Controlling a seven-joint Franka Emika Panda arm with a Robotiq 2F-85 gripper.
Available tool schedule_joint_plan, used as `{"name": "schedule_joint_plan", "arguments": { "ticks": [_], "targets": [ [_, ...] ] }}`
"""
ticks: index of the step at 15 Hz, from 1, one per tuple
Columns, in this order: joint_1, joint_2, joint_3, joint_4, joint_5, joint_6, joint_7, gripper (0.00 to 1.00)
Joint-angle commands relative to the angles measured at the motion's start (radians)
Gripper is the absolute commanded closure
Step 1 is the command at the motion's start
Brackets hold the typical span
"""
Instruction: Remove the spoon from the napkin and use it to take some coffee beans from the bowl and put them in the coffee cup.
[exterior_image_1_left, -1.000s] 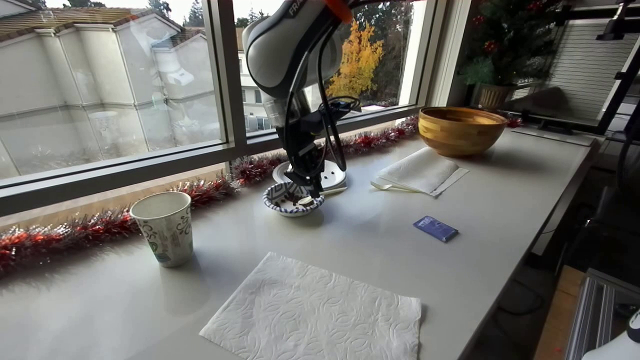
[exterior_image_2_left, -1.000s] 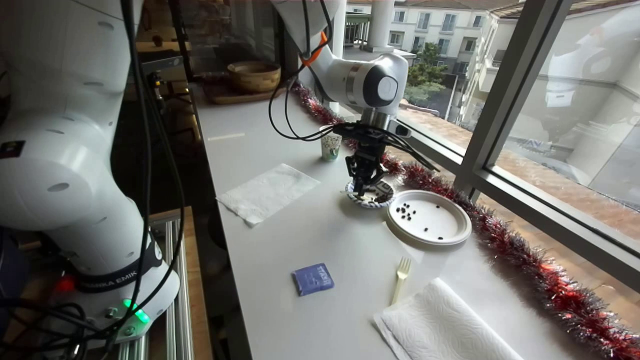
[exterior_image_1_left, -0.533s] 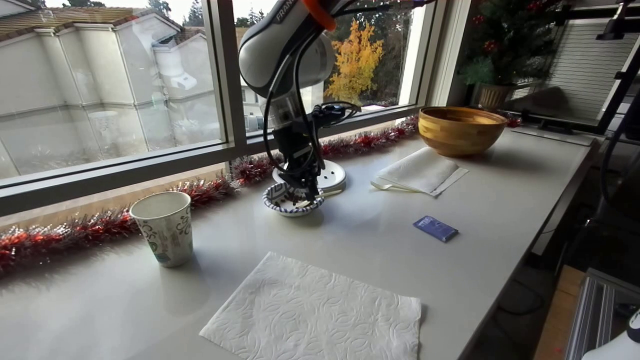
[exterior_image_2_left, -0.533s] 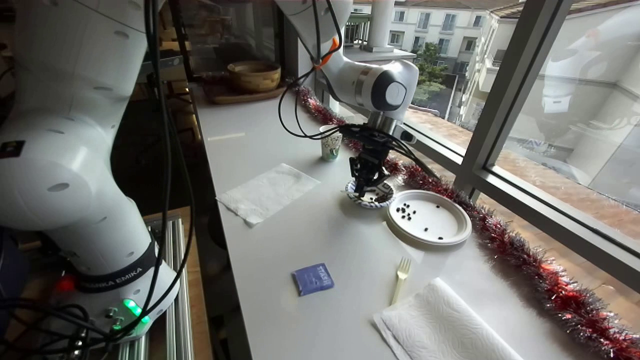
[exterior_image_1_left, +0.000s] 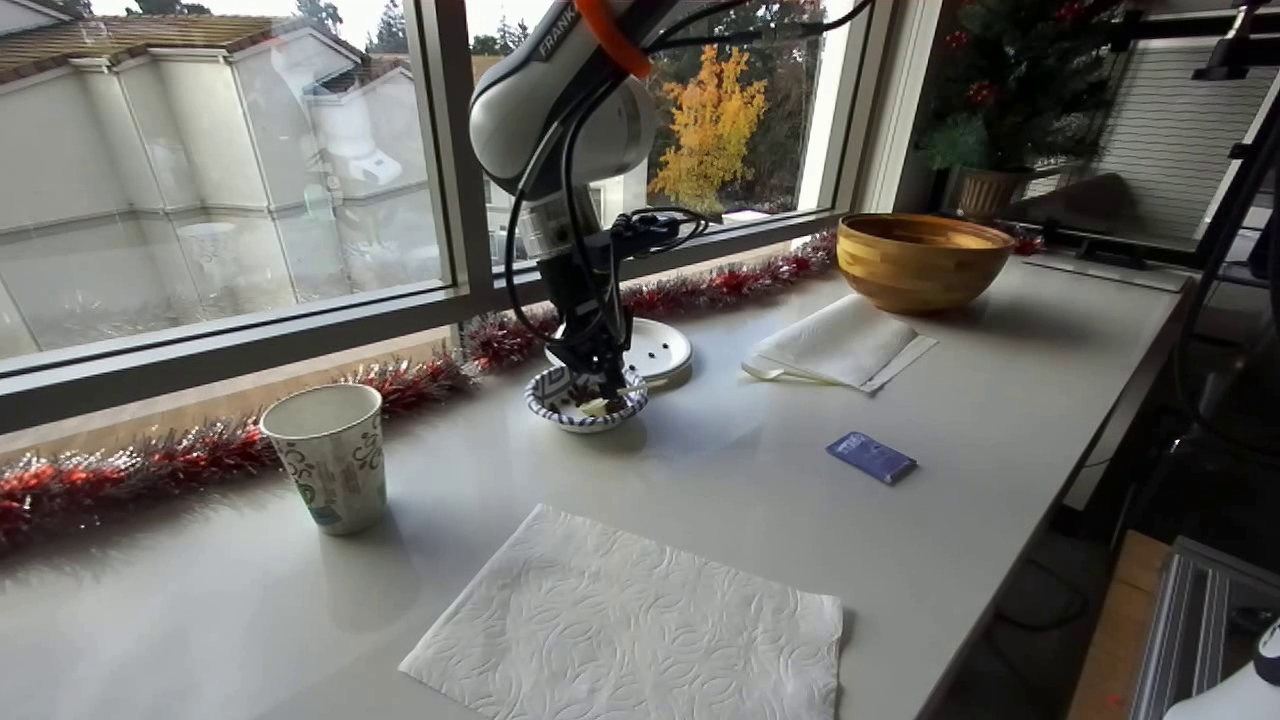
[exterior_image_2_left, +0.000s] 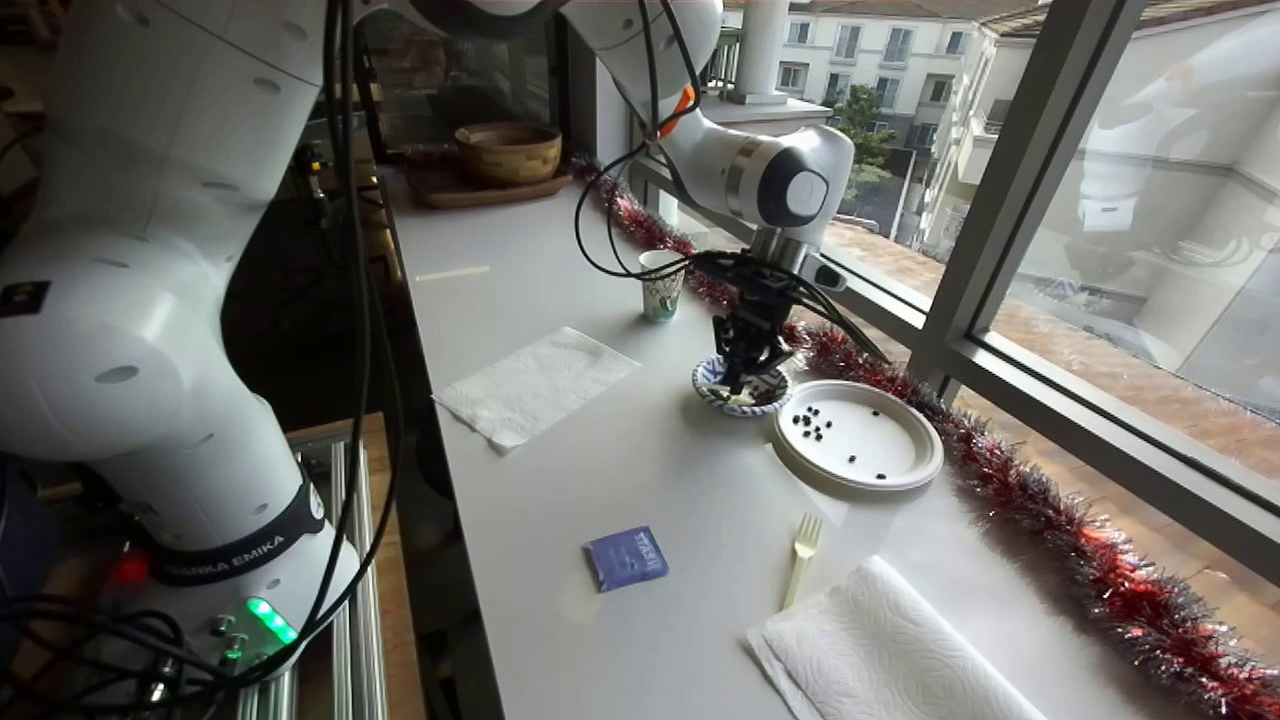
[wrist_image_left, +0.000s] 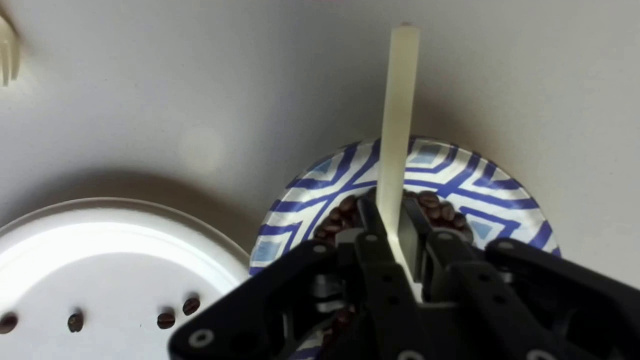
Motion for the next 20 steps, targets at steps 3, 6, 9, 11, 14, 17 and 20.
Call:
{"name": "schedule_joint_plan", "arguments": {
  "ticks": [3,6,9,11,14,17,20],
  "targets": [
    [0.009,0.048,-0.014,0.059,0.028,0.004,-0.017,0.96],
    [0.012,0.047,-0.017,0.05,0.019,0.039,-0.012,0.96],
    [0.013,0.042,-0.019,0.029,0.011,0.1,-0.012,0.96],
    [0.012,0.043,-0.02,0.016,0.009,0.151,-0.015,0.96],
    [0.012,0.041,-0.021,-0.01,0.004,0.216,-0.023,0.96],
    [0.01,0.037,-0.023,-0.04,-0.002,0.304,-0.038,0.96],
    [0.006,0.031,-0.024,-0.066,-0.006,0.377,-0.068,0.96]
  ]
}}
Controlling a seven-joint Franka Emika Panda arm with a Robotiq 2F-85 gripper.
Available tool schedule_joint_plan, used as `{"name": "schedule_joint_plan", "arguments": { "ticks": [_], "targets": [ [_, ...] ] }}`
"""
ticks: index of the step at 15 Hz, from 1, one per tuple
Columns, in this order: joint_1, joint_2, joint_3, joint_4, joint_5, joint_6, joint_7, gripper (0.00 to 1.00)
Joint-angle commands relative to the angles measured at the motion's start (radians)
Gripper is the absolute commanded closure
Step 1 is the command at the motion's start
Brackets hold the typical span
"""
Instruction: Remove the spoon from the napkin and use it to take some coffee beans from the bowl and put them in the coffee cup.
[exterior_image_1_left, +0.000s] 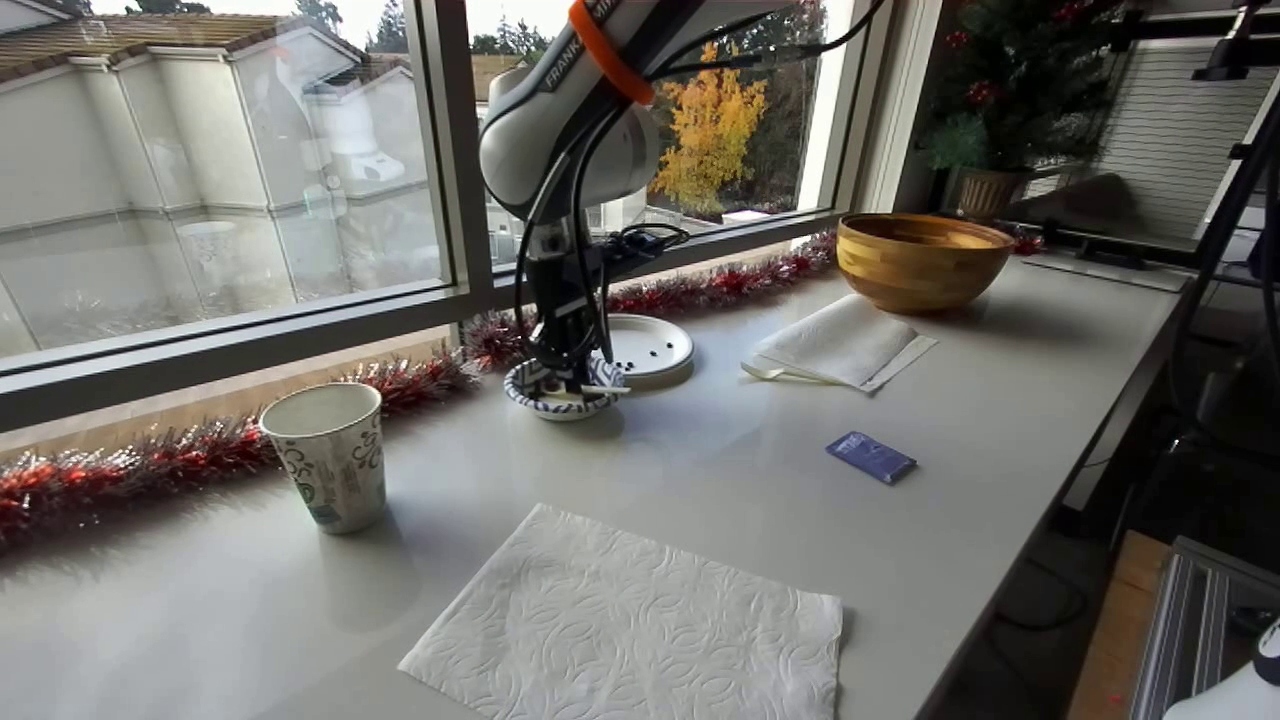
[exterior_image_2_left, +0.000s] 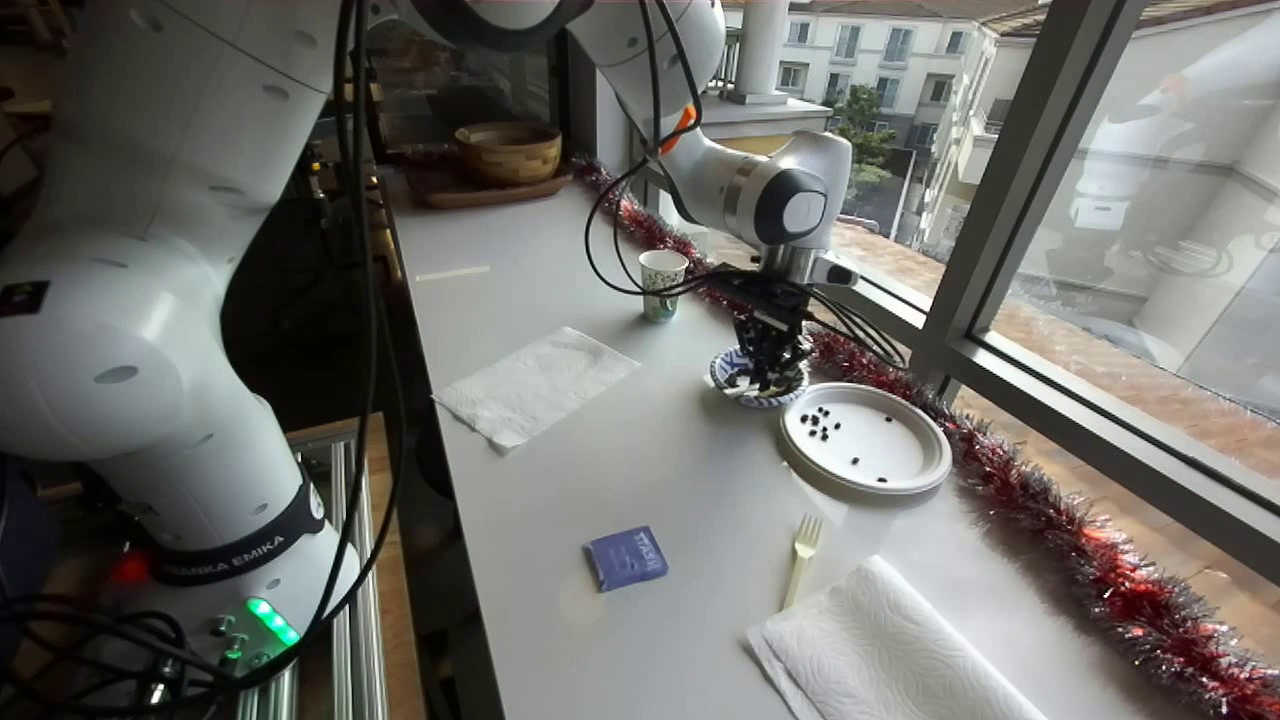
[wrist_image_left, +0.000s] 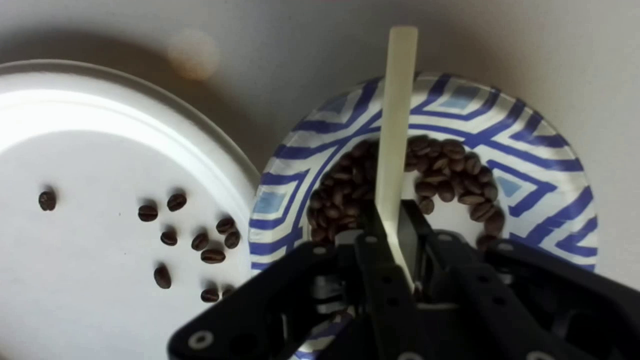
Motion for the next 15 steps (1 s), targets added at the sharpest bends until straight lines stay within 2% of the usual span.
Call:
{"name": "schedule_joint_plan", "arguments": {
  "ticks": [1,8,15],
  "targets": [
    [0.004,0.0,-0.013,-0.058,-0.006,0.129,-0.048,0.96],
    [-0.012,-0.044,-0.001,-0.144,-0.011,0.297,-0.166,0.96],
    [-0.056,-0.084,0.036,-0.24,0.008,0.45,-0.31,0.96]
  ]
}}
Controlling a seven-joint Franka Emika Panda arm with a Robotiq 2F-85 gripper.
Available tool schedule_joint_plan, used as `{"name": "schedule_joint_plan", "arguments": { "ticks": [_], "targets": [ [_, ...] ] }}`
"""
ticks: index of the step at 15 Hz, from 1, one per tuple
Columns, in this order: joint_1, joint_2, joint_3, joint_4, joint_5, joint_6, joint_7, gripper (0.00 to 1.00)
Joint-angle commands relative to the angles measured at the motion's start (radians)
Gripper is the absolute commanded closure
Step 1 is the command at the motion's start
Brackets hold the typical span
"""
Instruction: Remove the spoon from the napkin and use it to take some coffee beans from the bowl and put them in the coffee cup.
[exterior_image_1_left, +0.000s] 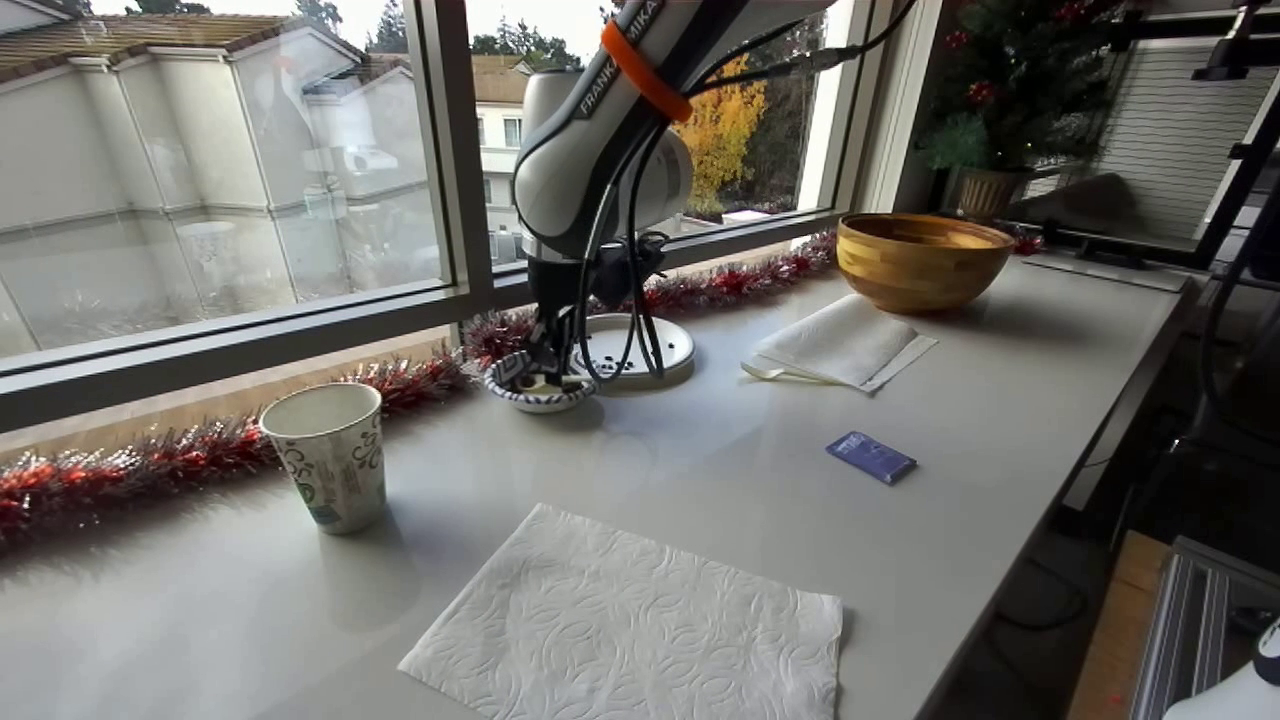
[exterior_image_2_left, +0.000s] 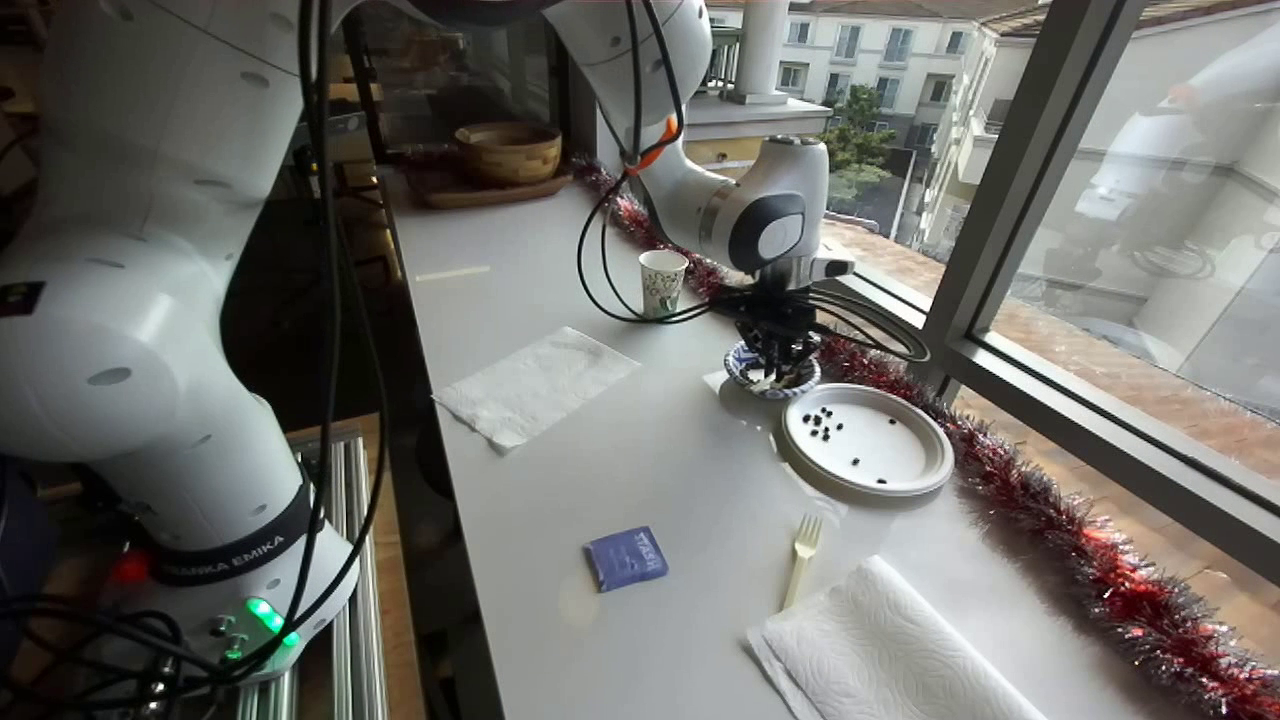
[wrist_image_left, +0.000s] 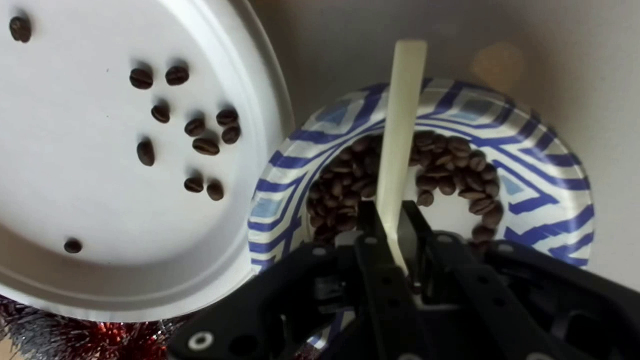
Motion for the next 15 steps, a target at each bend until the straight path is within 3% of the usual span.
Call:
{"name": "schedule_joint_plan", "arguments": {
  "ticks": [1,7,13,15],
  "targets": [
    [-0.05,-0.041,0.042,-0.093,0.018,0.094,-0.095,0.96],
    [-0.199,-0.132,0.166,-0.237,0.087,0.201,-0.281,0.96],
    [-0.354,-0.214,0.289,-0.328,0.21,0.197,-0.482,0.96],
    [-0.374,-0.254,0.309,-0.354,0.26,0.182,-0.541,0.96]
  ]
}}
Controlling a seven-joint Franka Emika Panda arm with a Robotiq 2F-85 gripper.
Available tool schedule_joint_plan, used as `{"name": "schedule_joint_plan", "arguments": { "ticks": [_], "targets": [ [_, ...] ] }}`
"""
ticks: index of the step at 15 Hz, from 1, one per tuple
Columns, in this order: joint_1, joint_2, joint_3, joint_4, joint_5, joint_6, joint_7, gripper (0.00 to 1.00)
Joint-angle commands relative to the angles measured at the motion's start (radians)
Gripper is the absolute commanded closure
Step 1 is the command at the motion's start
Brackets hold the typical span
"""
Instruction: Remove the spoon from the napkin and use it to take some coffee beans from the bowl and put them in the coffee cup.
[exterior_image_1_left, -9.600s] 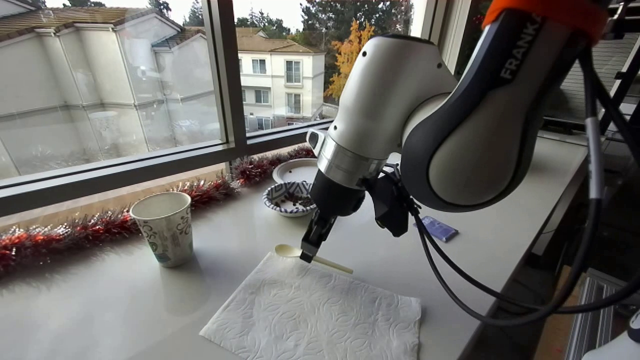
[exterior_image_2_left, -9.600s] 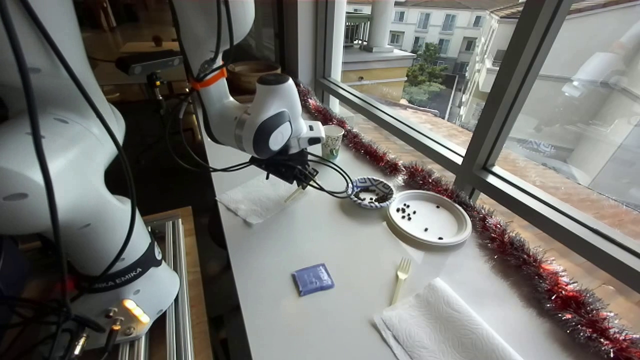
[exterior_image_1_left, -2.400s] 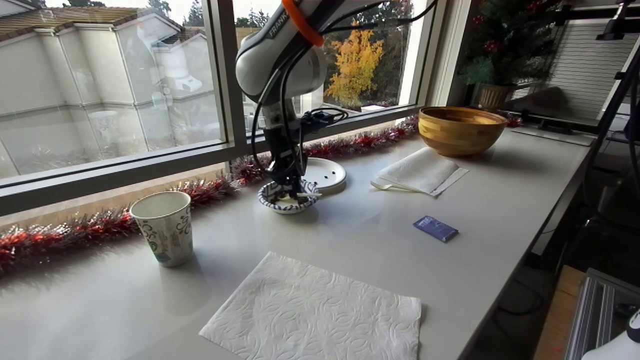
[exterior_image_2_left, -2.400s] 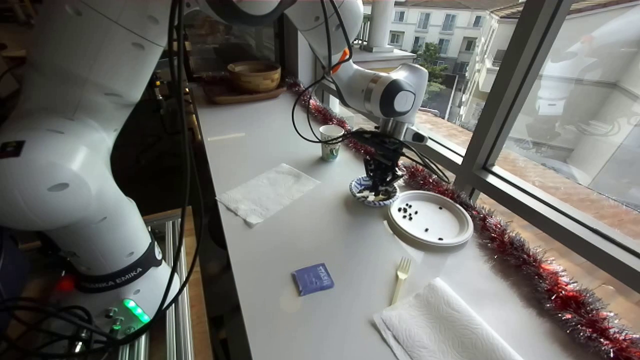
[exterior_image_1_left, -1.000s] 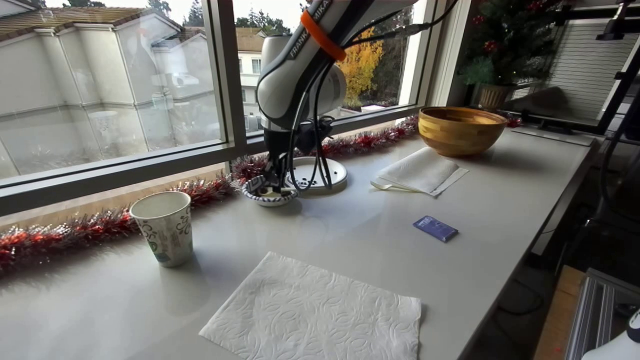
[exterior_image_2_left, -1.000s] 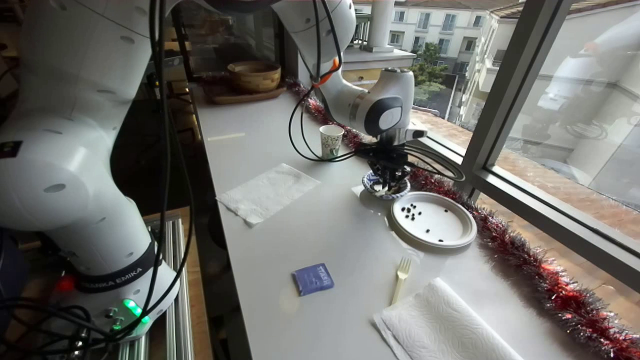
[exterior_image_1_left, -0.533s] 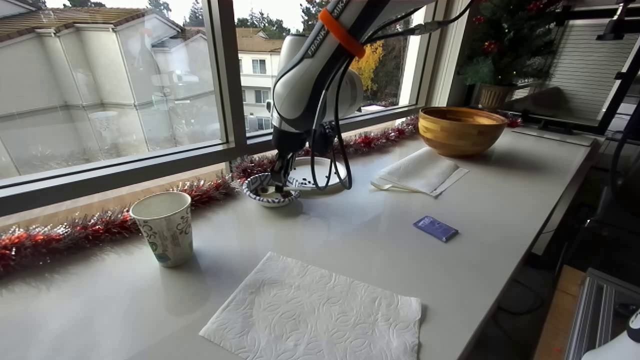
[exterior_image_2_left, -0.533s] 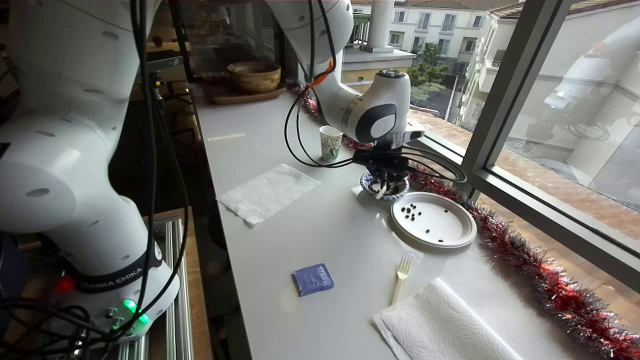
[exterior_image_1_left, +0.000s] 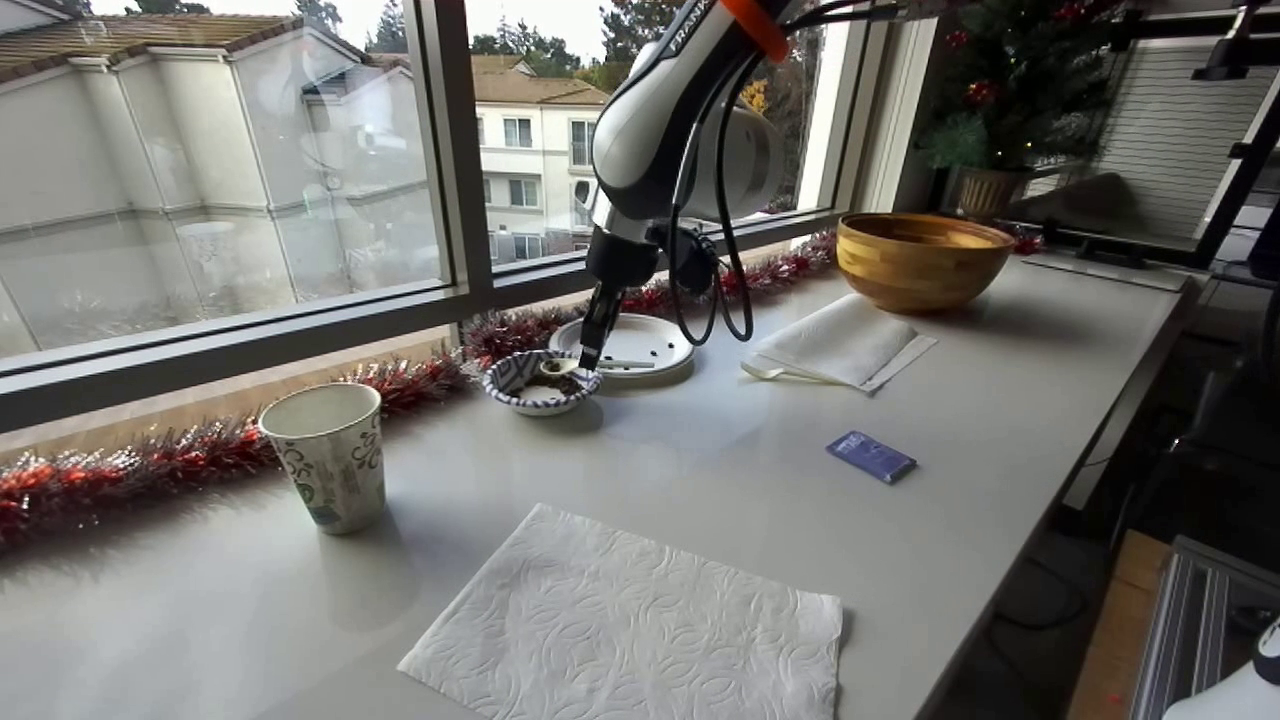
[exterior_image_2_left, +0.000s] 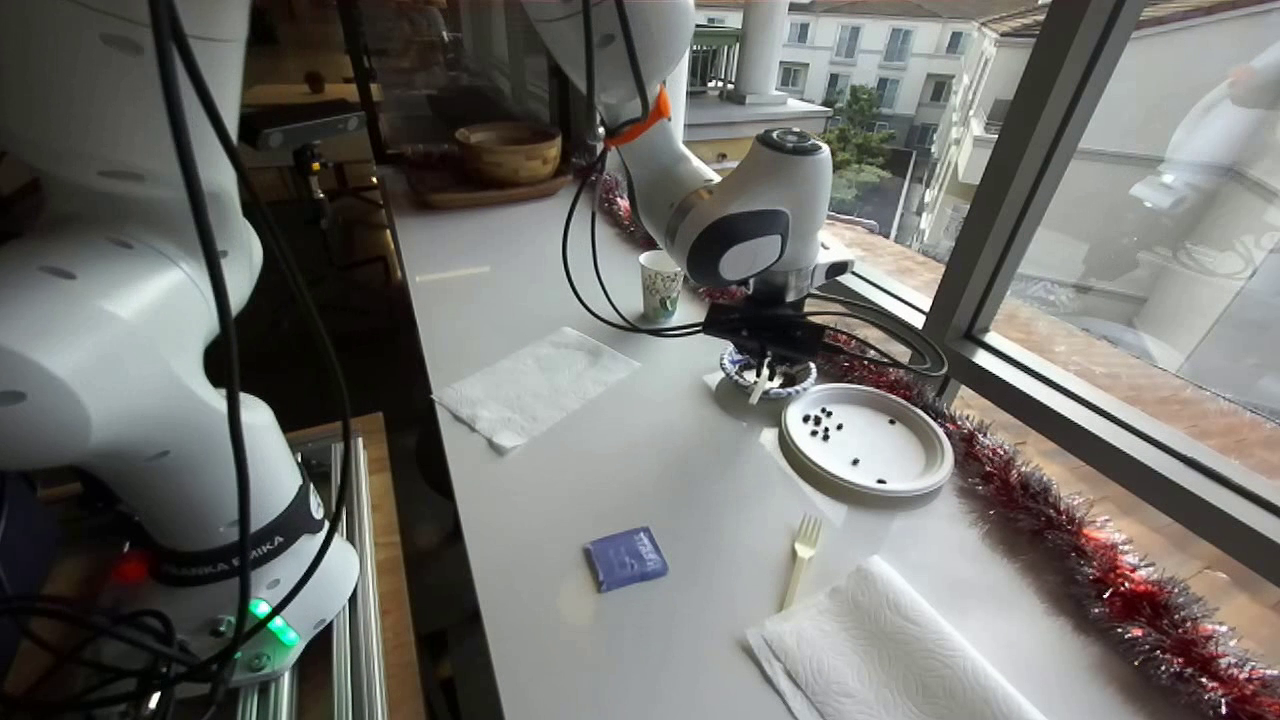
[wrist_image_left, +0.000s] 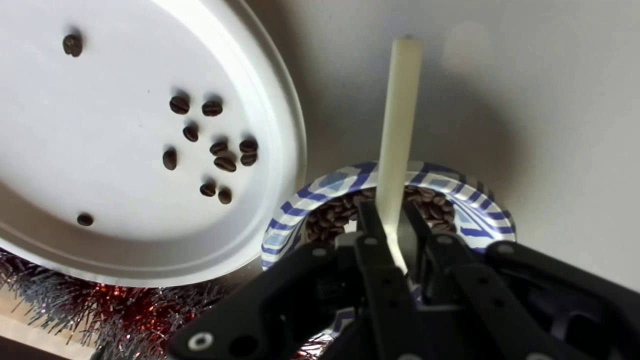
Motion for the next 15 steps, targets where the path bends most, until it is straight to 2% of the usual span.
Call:
{"name": "schedule_joint_plan", "arguments": {
  "ticks": [1,6,11,12,13,15],
  "targets": [
    [-0.043,-0.11,0.049,-0.089,0.112,-0.013,-0.12,0.96],
    [0.033,-0.253,0.02,-0.144,0.196,-0.078,-0.109,0.96],
    [0.173,-0.366,-0.06,-0.15,0.196,-0.15,-0.031,0.96],
    [0.185,-0.295,-0.084,-0.112,0.189,-0.118,-0.064,0.96],
    [0.208,-0.309,-0.097,-0.113,0.185,-0.122,-0.055,0.85],
    [0.225,-0.307,-0.113,-0.113,0.183,-0.122,-0.054,0.85]
  ]
}}
